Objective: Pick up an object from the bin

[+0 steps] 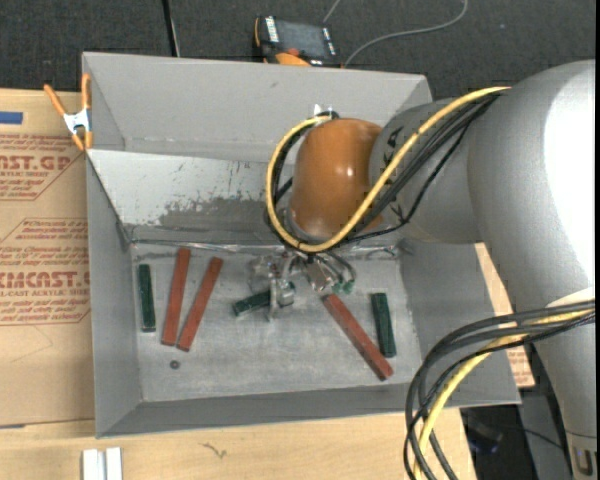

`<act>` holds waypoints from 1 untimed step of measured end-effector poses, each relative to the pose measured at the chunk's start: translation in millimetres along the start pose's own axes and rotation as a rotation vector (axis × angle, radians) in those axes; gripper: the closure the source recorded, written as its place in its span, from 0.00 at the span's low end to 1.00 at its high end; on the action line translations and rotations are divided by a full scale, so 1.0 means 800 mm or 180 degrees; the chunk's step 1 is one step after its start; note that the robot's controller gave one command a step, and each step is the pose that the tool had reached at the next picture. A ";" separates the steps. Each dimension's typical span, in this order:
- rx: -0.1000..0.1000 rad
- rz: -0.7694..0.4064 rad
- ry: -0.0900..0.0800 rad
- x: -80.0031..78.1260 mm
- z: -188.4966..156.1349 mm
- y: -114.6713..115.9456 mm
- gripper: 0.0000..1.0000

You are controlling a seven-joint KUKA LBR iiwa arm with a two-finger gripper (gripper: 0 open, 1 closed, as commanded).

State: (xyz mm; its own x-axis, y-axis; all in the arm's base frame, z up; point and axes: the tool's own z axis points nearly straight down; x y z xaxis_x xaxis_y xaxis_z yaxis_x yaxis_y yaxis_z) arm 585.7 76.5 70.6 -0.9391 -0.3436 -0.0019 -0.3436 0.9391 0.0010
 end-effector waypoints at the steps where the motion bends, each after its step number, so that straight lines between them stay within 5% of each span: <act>1: 0.0004 0.0115 -0.0031 -0.008 -0.158 0.033 1.00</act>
Offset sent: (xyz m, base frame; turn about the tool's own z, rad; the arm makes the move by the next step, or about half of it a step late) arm -0.0056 0.0248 0.1213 0.0382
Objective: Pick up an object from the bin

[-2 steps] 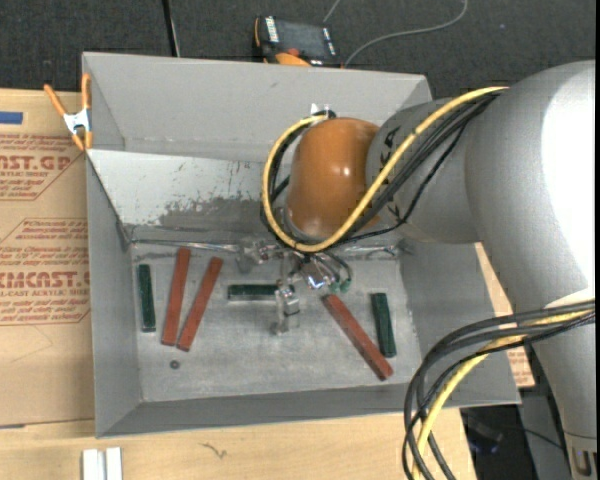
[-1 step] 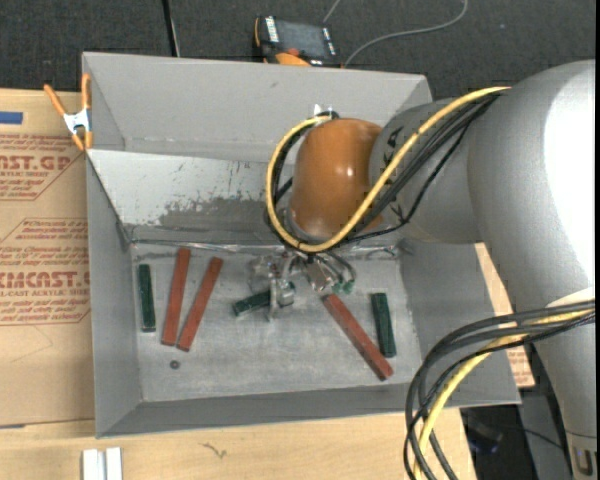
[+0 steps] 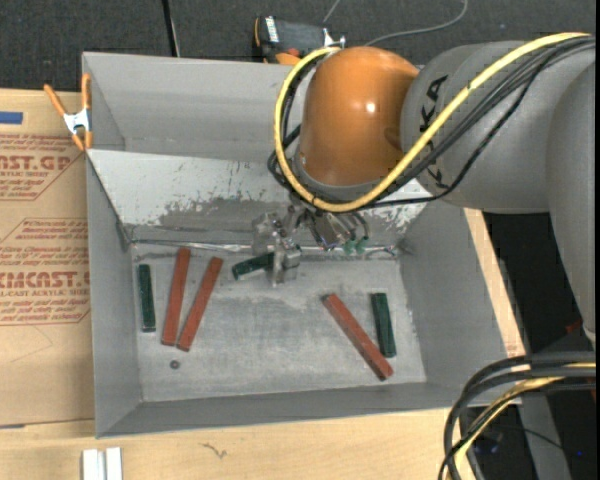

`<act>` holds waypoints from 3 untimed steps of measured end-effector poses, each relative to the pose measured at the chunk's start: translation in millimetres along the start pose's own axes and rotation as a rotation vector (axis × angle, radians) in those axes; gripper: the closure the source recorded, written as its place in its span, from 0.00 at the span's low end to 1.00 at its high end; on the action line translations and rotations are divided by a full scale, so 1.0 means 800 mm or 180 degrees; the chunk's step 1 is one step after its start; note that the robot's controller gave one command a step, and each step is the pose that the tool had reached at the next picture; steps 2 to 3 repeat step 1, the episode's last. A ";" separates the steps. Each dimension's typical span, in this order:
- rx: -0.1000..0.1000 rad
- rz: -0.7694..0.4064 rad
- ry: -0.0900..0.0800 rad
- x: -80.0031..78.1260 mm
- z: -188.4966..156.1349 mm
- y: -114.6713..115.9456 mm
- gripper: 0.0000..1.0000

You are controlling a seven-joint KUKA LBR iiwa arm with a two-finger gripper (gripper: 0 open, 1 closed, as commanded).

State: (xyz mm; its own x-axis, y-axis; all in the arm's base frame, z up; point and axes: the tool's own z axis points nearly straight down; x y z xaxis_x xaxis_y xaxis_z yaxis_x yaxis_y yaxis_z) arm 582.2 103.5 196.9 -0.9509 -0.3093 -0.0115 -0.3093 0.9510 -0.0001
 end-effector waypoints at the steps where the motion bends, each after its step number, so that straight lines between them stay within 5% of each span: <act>1: 0.0001 -0.0233 0.0012 0.003 -0.055 0.007 1.00; 3: 0.0001 -0.0233 0.0012 0.003 -0.055 0.007 1.00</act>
Offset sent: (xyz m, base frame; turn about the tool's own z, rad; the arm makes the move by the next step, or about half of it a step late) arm -0.0056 0.0027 0.0410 -0.0719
